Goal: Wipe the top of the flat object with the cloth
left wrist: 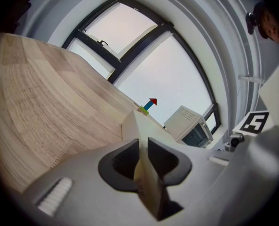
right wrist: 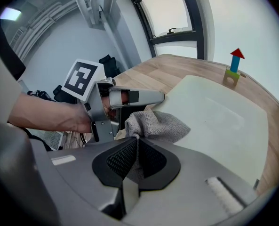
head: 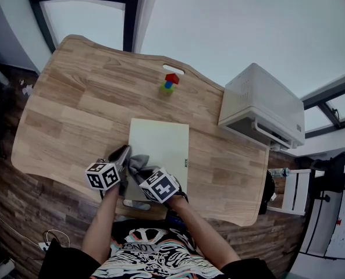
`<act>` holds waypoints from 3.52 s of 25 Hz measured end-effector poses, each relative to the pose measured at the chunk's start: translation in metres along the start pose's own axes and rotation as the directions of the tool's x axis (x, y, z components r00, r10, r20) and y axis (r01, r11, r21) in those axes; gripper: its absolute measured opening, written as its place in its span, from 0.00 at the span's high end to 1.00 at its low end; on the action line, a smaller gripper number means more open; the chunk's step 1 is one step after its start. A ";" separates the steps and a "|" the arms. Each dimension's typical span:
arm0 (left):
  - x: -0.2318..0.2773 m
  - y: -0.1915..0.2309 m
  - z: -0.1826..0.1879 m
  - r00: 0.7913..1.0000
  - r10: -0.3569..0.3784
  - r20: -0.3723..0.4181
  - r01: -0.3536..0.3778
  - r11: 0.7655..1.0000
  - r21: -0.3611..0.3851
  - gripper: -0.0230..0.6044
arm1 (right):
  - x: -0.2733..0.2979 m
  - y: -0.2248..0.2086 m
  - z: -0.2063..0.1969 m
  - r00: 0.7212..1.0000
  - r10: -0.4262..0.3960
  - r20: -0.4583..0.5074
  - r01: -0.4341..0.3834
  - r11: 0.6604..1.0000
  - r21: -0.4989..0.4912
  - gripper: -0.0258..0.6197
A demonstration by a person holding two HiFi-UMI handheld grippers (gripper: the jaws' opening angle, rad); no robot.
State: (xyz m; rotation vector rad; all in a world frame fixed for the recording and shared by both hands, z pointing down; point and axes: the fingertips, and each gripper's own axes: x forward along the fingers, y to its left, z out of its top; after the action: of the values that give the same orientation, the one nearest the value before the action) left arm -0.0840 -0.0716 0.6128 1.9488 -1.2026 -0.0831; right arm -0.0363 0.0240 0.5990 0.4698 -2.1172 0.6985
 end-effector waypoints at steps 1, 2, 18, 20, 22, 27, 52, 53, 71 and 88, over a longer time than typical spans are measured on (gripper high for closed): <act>0.000 0.000 0.000 1.000 -0.001 0.000 0.001 1.000 0.000 0.78 | 0.000 0.001 -0.001 1.000 0.003 -0.002 -0.003 1.000 -0.001 0.95; 0.000 0.000 0.000 1.000 -0.002 0.001 0.002 1.000 -0.001 0.78 | 0.000 0.002 -0.001 1.000 0.006 -0.004 -0.006 1.000 -0.002 0.94; -0.001 -0.001 0.002 1.000 -0.005 0.003 0.005 1.000 -0.002 0.77 | -0.001 0.015 -0.010 0.999 0.009 -0.038 -0.012 0.997 -0.079 0.94; -0.001 -0.001 0.002 1.000 -0.005 0.003 0.005 1.000 -0.001 0.77 | -0.003 0.017 -0.012 0.999 0.015 -0.030 -0.017 0.998 -0.057 0.95; -0.002 0.000 0.003 1.000 -0.004 0.005 0.004 1.000 -0.001 0.77 | -0.003 0.020 -0.014 1.000 0.020 -0.022 -0.021 0.999 -0.048 0.95; 0.000 0.000 0.004 1.000 -0.011 0.008 0.011 1.000 0.002 0.77 | -0.004 0.026 -0.020 1.000 0.019 -0.005 -0.019 0.999 -0.030 0.95; -0.001 0.000 0.003 1.000 -0.022 0.000 0.022 1.000 0.017 0.77 | -0.012 0.029 -0.036 0.999 -0.010 0.033 0.008 0.999 0.039 0.95; -0.002 0.001 0.003 1.000 -0.022 0.001 0.022 1.000 0.016 0.77 | -0.013 0.028 -0.036 0.999 -0.009 0.036 0.007 0.999 0.045 0.95; 0.000 -0.001 0.004 0.999 -0.033 0.003 0.033 0.999 0.013 0.77 | -0.036 0.004 -0.056 0.997 -0.049 0.055 0.043 0.992 0.120 0.95; 0.000 -0.001 0.005 0.999 -0.041 0.003 0.041 0.999 0.015 0.77 | -0.066 -0.034 -0.080 0.985 -0.145 0.092 0.123 0.970 0.208 0.95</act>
State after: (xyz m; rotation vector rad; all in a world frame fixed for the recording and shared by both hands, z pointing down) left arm -0.0855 -0.0740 0.6086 1.9874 -1.1680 -0.0988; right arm 0.0688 0.0531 0.5958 0.7698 -2.0987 0.8301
